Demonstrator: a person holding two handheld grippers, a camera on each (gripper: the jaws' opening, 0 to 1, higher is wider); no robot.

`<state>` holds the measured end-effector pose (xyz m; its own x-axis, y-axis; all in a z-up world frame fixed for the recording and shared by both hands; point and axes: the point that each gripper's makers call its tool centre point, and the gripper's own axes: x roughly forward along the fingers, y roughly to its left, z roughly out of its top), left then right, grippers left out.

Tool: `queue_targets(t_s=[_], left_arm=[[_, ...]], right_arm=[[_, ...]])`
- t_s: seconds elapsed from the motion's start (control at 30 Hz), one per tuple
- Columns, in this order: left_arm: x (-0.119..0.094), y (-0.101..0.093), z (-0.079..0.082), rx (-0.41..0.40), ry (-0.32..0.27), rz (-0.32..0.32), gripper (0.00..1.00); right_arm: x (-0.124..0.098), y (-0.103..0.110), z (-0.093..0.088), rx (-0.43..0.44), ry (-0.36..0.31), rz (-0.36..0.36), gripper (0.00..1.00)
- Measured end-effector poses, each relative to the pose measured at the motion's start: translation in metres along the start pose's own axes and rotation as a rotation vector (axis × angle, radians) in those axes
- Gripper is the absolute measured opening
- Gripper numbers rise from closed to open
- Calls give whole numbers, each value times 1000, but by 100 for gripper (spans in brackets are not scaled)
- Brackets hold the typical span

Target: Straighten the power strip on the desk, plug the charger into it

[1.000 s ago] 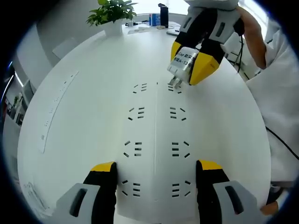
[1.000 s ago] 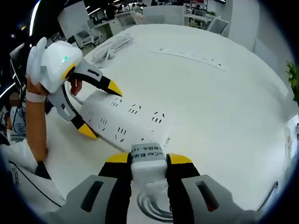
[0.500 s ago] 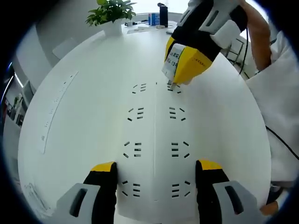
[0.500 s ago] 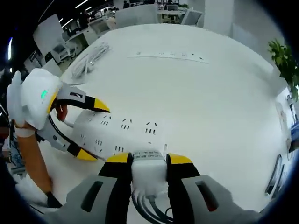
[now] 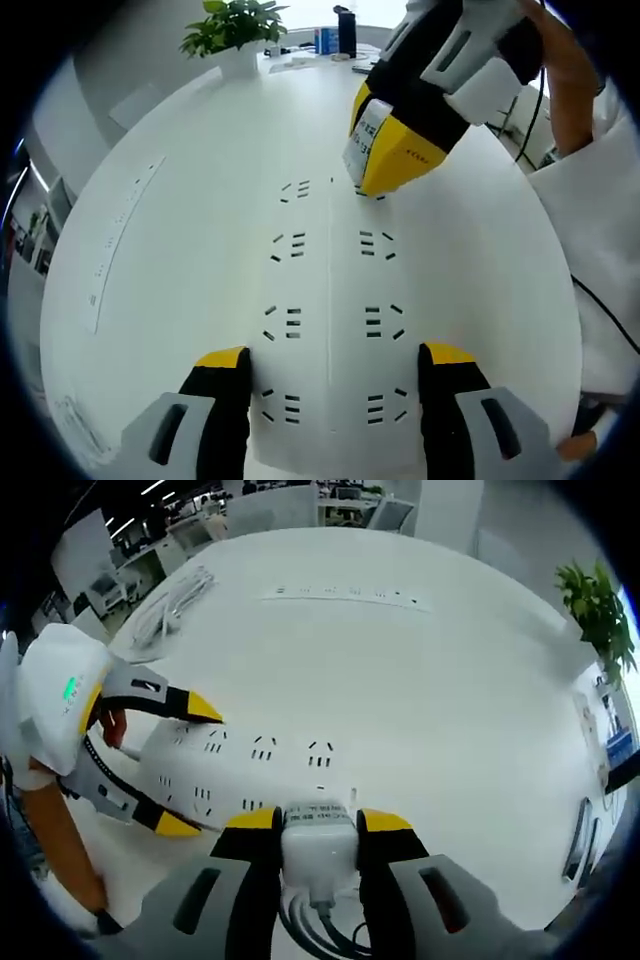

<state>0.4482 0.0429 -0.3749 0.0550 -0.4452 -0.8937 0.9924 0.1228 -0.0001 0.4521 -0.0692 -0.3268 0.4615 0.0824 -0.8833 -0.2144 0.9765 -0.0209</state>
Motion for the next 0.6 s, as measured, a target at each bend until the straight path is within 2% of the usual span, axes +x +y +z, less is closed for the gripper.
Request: queue_targets(t_s=[0.2,0.23,0.27,0.3,0.33,0.37,0.4,0.53,0.6], left_arm=[[0,-1,1,4,-5,-2,69],[0,-2,1,4,-5,-2,69],[0,-2,1,4,-5,-2,69],[0,-2,1,2,-6,-3,69],[0,-1,1,4,-8,-3,69],[0,0,1,4,-9,-4,69],[0,0,1,5,-10,-5,69],[1,1,1,8,-11,-10,69],[1,1,1,8,-14,-12,69]], right_arm=[[7,1,7,27,-30,1,29],[13,6,-2,3,8,8,30],[17,-4,-12,-23,45,-84,29],[12,12,-8,20,-36,-52,29],[11,14,-13,-24,-25,-16,29],[14,4,-7,30,-16,32,29],[15,4,-10,73,7,64,29],[14,4,-8,32,-5,40,29],[15,3,-7,34,12,51,29]])
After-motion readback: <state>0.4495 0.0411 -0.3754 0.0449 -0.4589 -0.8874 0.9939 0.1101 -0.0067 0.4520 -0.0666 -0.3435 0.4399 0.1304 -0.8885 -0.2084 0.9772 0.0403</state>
